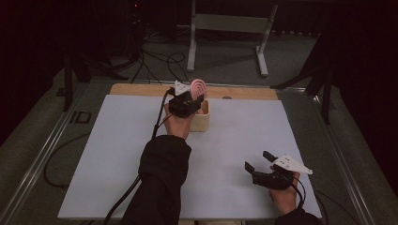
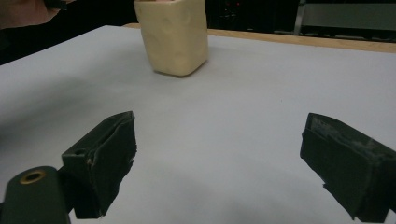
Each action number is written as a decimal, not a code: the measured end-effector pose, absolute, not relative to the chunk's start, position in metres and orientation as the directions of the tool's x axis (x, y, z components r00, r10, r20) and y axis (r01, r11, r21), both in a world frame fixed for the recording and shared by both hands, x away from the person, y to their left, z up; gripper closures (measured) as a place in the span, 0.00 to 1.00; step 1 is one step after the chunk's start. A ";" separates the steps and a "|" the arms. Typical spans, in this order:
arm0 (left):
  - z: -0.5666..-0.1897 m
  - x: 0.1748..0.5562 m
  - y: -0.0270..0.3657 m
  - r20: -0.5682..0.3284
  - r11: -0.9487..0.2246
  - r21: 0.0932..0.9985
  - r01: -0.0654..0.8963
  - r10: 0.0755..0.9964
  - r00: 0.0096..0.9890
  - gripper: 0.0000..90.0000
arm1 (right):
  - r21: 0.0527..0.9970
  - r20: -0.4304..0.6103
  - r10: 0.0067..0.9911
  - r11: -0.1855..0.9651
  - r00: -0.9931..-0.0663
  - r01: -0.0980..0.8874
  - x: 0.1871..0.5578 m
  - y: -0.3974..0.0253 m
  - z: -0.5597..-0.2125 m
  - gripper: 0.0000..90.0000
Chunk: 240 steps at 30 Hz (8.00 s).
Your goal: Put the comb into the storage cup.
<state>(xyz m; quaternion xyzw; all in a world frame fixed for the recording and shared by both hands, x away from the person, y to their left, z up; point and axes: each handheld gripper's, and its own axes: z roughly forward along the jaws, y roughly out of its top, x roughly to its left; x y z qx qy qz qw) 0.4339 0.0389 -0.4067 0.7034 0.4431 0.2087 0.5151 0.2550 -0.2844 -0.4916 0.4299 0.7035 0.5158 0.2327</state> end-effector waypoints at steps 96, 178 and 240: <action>-0.421 0.441 0.044 -0.040 -0.211 0.881 0.424 0.859 0.510 0.66 | 0.925 0.119 0.846 0.097 -0.521 0.368 0.256 -0.285 -0.493 0.11; -0.383 0.394 0.106 0.056 -0.295 0.871 0.393 0.855 0.516 0.00 | 0.923 0.115 0.847 0.103 -0.519 0.372 0.255 -0.284 -0.494 0.11; -0.490 0.231 0.246 0.005 -0.196 0.914 0.356 0.881 0.473 0.00 | 0.931 0.095 0.822 0.126 -0.562 0.341 0.250 -0.273 -0.493 0.10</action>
